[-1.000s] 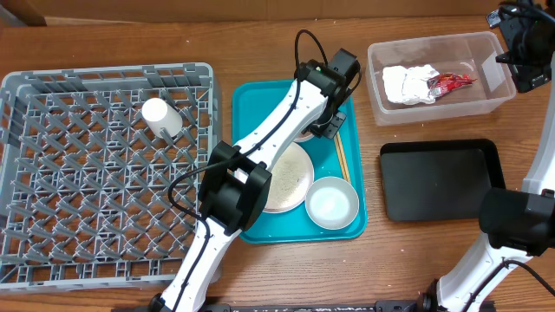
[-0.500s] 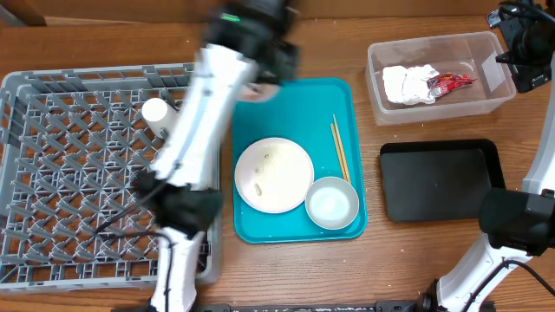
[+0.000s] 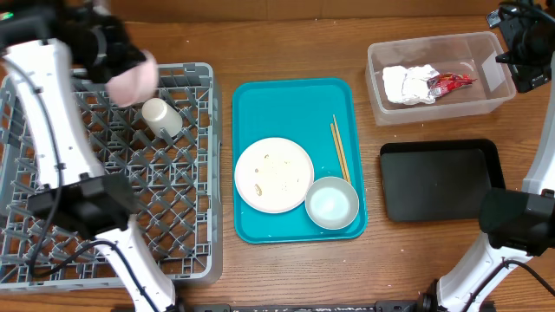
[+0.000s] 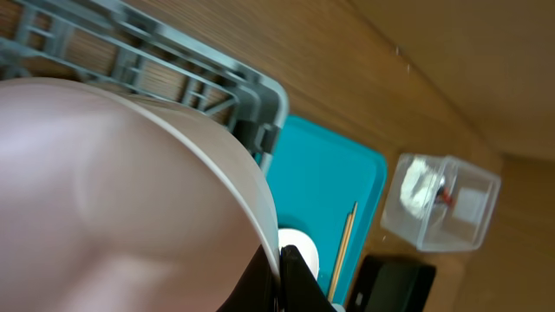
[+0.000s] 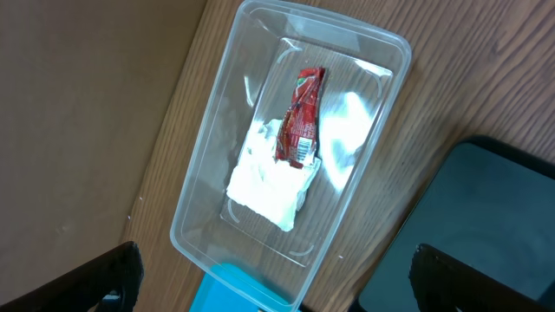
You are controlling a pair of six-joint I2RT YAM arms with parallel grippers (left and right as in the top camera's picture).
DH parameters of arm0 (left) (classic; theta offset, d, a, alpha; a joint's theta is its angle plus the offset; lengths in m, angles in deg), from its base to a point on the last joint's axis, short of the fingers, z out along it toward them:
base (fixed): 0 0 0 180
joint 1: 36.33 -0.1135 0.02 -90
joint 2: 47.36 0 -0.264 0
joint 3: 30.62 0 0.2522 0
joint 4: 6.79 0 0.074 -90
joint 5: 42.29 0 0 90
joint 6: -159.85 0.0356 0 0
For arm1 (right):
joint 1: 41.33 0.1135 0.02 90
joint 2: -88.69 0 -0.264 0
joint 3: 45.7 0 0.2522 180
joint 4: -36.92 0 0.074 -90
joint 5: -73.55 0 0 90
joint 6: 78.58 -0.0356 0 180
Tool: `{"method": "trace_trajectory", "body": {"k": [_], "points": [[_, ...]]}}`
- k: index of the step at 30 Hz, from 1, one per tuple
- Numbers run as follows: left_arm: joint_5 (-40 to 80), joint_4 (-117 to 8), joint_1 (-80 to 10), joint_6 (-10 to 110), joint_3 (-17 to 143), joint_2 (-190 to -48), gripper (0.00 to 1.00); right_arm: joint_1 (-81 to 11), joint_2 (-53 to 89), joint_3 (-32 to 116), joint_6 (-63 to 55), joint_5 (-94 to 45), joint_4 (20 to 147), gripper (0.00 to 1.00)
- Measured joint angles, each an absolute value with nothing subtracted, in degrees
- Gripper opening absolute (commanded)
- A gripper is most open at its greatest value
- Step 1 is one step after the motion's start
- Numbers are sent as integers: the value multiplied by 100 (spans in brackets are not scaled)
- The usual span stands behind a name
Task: Sort waste into correct bins and load items into the dishwasher
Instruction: 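Carry the pink bowl with the left gripper over the rack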
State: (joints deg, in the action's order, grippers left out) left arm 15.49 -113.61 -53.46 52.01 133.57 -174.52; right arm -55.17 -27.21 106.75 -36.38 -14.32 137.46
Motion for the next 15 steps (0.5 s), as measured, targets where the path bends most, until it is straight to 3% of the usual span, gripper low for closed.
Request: {"method": "trace_trajectory", "body": {"k": [7,15], "points": [[473,-11414,-6351,5813,13357,-17876,4,-5517,-2721,10675,-3635,-1432,13744,100],[-762,-11551,-6850,6576,13357,-18735,4,-5517,-2721,10675,-3638,-1432,13746,100]]}}
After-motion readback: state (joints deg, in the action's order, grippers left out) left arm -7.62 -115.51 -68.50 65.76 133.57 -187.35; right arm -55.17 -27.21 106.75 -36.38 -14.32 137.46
